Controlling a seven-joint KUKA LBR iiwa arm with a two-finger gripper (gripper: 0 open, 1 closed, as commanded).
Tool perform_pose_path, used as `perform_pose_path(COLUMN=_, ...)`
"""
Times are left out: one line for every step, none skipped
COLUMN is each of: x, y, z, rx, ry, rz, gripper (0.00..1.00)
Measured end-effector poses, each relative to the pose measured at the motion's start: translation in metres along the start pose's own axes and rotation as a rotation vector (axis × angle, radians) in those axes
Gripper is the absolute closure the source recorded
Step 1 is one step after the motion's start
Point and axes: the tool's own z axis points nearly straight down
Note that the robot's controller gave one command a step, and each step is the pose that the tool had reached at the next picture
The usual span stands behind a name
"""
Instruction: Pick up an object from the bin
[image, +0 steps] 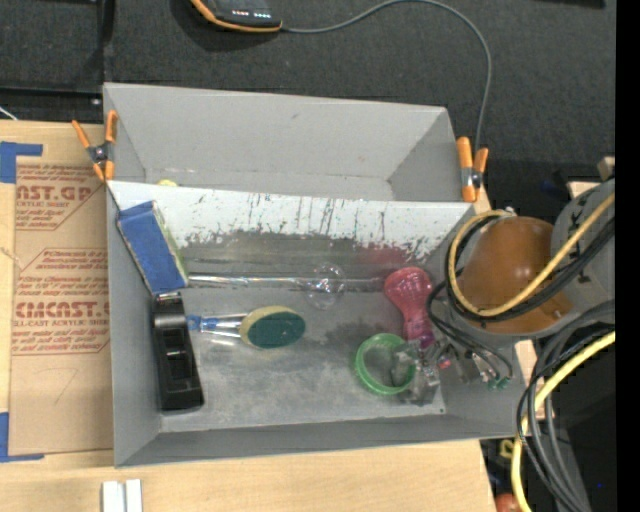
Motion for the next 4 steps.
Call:
perform_pose_path(x=0.000, y=0.000, z=0.000, rx=0.000, ry=0.000, rz=0.000, gripper=1.00)
perform_pose_path(x=-0.005, y=-0.012, z=-0.110, rx=-0.002, ry=0.003, rz=0.017, gripper=1.00)
perform_pose_path(x=-0.007, y=-0.012, z=-0.124, rx=0.005, ry=-0.011, rz=0.016, gripper=1.00)
perform_pose_path(x=-0.013, y=-0.048, z=-0.097, rx=0.006, ry=-0.011, rz=-0.100, gripper=1.00)
